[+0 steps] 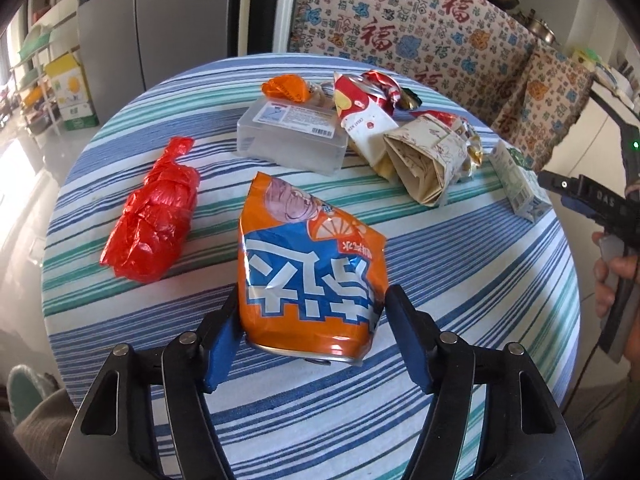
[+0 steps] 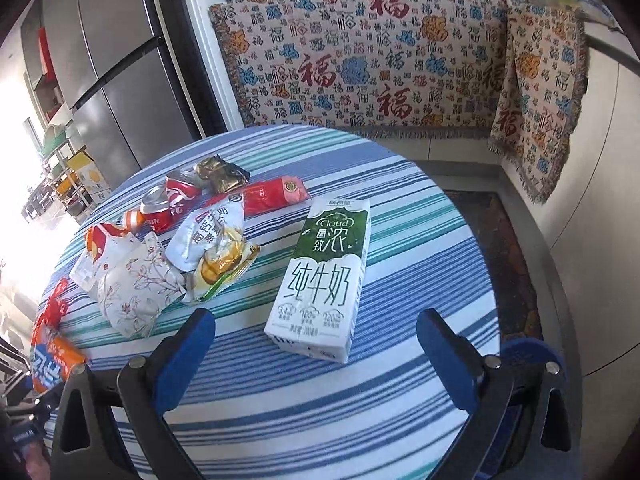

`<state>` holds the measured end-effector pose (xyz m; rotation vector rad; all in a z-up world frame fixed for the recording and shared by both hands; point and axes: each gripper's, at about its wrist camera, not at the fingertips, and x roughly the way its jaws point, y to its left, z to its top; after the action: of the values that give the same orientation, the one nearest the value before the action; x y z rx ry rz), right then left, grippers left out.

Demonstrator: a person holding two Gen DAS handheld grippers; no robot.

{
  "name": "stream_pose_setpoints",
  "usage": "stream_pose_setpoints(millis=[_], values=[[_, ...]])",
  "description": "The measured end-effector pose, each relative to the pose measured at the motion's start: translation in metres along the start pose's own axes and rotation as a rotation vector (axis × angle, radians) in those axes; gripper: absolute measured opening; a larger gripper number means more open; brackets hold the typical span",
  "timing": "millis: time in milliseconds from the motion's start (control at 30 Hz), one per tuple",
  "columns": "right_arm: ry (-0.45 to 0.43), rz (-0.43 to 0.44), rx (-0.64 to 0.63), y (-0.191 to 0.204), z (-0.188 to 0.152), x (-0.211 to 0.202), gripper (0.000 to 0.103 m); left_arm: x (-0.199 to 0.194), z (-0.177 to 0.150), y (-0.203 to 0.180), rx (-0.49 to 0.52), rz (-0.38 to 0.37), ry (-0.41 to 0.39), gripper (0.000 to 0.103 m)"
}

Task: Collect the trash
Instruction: 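Grasp the orange soda can with left tool while right tool grasps milk carton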

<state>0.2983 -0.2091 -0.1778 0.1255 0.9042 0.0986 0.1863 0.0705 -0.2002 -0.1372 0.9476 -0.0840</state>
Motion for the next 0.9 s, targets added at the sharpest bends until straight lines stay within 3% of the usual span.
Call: stream_pose_setpoints(millis=[567, 600, 667, 700, 900], values=[[0.214, -0.113, -0.048, 0.014, 0.032, 0.044, 0.102, 0.000, 0.000, -0.007, 0.038, 0.091, -0.026, 0.070], [0.218, -0.117, -0.044, 0.013, 0.033, 0.045, 0.099, 0.000, -0.001, -0.007, 0.041, 0.094, -0.024, 0.070], [0.229, -0.121, -0.038, 0.011, 0.034, 0.045, 0.071, 0.001, -0.001, -0.006, 0.040, 0.091, -0.018, 0.070], [0.236, -0.118, -0.028, 0.009, 0.035, 0.046, 0.051, 0.001, -0.001, -0.005, 0.036, 0.088, -0.016, 0.070], [0.207, -0.078, -0.005, 0.002, 0.031, 0.032, 0.050, -0.013, 0.002, 0.003, -0.001, 0.019, -0.038, 0.065]])
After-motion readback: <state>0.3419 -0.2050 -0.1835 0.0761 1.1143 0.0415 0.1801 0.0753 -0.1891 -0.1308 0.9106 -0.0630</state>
